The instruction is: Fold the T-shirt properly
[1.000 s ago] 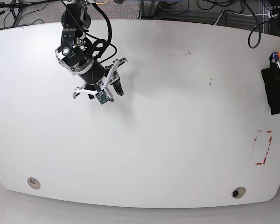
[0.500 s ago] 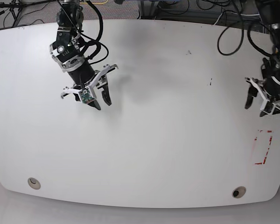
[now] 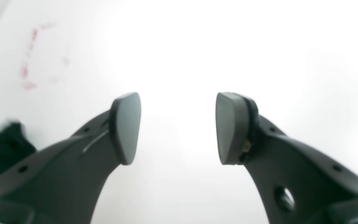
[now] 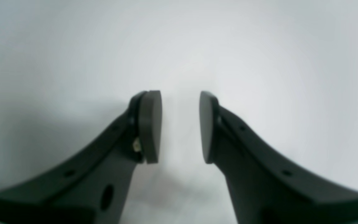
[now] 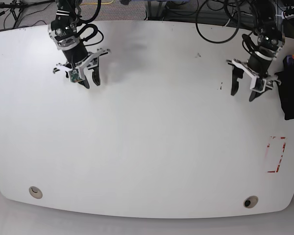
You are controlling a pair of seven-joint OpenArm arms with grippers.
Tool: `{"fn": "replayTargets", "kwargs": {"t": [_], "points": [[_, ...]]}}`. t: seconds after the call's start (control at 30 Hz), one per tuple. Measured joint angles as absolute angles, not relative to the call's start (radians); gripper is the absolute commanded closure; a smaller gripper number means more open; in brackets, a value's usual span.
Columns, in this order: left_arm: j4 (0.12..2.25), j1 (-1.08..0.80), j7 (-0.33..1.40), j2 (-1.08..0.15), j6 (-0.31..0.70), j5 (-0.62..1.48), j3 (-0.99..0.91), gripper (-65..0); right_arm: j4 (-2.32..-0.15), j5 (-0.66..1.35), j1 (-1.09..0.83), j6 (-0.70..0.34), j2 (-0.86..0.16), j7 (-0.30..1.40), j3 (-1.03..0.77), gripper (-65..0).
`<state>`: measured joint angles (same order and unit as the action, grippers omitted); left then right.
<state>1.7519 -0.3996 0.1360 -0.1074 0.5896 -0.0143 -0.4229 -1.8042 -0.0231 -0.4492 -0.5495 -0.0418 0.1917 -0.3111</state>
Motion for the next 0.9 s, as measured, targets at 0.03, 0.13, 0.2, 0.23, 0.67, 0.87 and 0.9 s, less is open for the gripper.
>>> {"fn": "replayTargets", "kwargs": {"t": [0.03,0.13,0.2,0.23,0.67,0.87,0.9], "points": [[1.782,-0.432,0.158,-0.093,0.590,-0.018,-0.423,-35.3,-1.806,-0.023,-0.470,-0.550,-0.041,0.190,-0.315,-19.5],[1.883,-0.552,0.205,-0.037,0.590,-0.018,-0.424,-35.3,-1.840,-0.011,-0.552,-0.558,-0.036,0.194,-0.329,-19.5],[1.938,-0.626,0.235,-0.001,0.591,0.010,-0.424,-35.3,-1.874,0.049,-0.617,-0.555,-0.033,0.189,-0.337,-19.5],[1.948,-0.660,0.240,0.010,0.590,0.020,-0.424,-35.3,-1.884,0.066,-0.635,-0.549,-0.033,0.186,-0.339,-19.5],[1.967,-1.023,0.227,0.044,0.585,0.273,-0.426,-35.1,-1.966,0.200,-0.955,-0.550,-0.031,0.186,-0.369,-19.5],[1.922,-1.095,0.231,0.043,0.583,0.269,-0.423,-35.1,-1.956,0.208,-1.061,-0.551,-0.026,0.183,-0.361,-19.5],[1.901,-1.098,0.227,0.041,0.584,0.262,-0.424,-35.1,-1.949,0.208,-1.080,-0.550,-0.017,0.175,-0.361,-19.5]]}}
